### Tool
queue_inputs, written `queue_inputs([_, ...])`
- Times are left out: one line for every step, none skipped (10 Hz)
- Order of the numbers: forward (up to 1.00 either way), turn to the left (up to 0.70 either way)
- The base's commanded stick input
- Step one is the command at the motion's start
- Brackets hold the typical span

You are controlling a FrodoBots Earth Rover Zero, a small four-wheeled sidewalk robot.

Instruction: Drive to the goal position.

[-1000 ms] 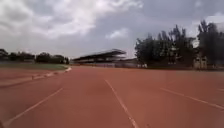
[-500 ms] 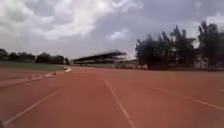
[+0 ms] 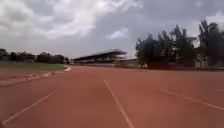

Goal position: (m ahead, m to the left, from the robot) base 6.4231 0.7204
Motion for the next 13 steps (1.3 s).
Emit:
queue_inputs([0.45,0.0])
queue_inputs([0.45,0.0])
queue_inputs([0.45,0.0])
queue_inputs([0.45,0.0])
queue_inputs([0.45,0.0])
queue_inputs([0.45,0.0])
queue_inputs([0.45,0.0])
queue_inputs([0.45,0.0])
queue_inputs([0.45,0.0])
queue_inputs([0.45,0.0])
queue_inputs([0.45,0.0])
queue_inputs([0.45,0.0])
queue_inputs([0.45,0.0])
